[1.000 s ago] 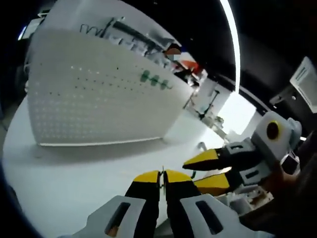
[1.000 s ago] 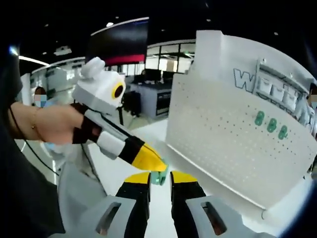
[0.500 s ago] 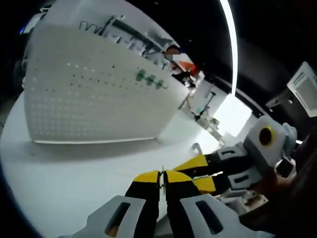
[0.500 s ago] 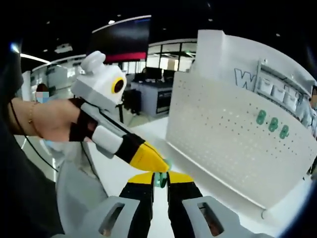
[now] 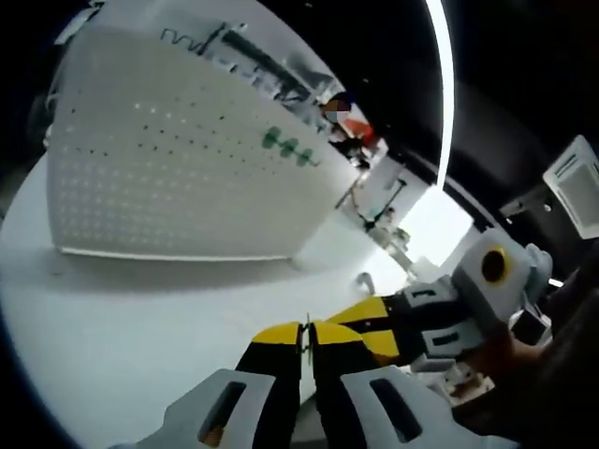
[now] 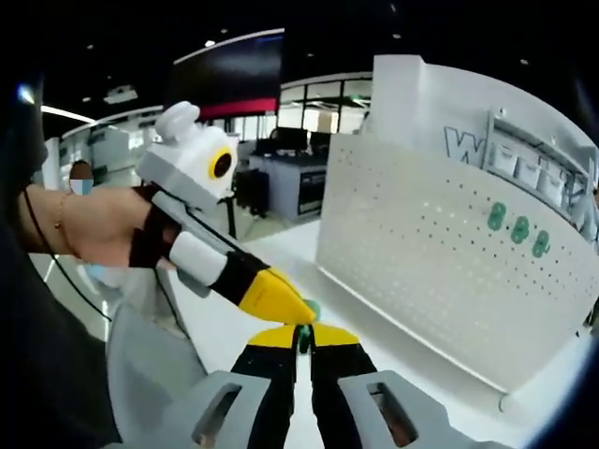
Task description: Insert the hook assembly into the mounting plate slot until the hook locks in place.
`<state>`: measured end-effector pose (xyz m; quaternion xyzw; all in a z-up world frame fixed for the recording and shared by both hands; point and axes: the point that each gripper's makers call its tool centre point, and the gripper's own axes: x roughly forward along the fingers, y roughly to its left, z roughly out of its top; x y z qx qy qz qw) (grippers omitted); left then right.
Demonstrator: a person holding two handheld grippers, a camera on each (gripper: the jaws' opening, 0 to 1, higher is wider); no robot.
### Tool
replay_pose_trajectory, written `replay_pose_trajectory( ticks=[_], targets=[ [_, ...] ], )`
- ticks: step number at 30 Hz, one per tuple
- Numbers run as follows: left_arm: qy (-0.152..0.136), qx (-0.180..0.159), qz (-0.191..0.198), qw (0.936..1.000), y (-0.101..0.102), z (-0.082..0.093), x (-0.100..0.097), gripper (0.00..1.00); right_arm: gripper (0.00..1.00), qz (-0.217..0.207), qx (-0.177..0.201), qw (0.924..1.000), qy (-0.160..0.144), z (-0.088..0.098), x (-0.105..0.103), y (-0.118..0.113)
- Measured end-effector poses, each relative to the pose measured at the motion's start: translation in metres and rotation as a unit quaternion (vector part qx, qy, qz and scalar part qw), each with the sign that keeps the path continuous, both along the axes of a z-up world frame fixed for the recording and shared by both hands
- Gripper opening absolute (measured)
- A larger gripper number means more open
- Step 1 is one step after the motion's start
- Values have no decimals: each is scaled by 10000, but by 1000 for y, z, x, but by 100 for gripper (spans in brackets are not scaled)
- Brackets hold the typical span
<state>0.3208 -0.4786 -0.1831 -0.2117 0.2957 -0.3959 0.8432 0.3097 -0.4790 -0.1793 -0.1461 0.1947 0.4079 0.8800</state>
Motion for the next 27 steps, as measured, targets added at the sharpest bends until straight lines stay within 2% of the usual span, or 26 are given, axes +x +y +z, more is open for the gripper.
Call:
replay_pose_trajectory(
  ticks=[4, 6, 11, 12, 16, 18, 20, 22, 24, 27],
  targets=[
    [3, -33, 5, 10000, 0, 0, 0, 3, 1, 183, -170, 9994, -246, 0, -1, 1],
    [-42, -16, -32, 10000, -1, -1, -1, 3, 1, 117, -129, 9997, -180, 0, -1, 0],
    [-490, 110, -232, 9985, -4, 5, -2, 4, 0, -34, 138, 9999, -12, 2, -1, -4],
    [-693, 71, -365, 9969, -7, 10, -3, 5, 0, -35, 143, 9999, -22, 4, -1, -4],
    [-931, 15, -389, 9949, -7, 20, -5, 7, 0, -48, 440, 9990, 16, 12, -2, -6],
    [-1038, 28, -407, 9938, -8, 22, -5, 8, 0, -60, 473, 9989, -7, 14, -1, -7],
    [-1082, -79, -413, 9932, -10, 26, -6, 17, 0, -62, 456, 9989, -10, 13, -1, -8],
    [-981, -317, -387, 9939, -14, 31, -8, 35, 0, -74, 460, 9989, -7, 13, -1, -9],
    [-1085, -189, -403, 9931, -15, 31, -10, 45, 0, -89, 475, 9988, 3, 13, -2, -11],
    [-1207, -39, -477, 9915, -16, 32, -13, 51, 0, -83, 506, 9987, 39, 12, -3, -13]
  ],
)
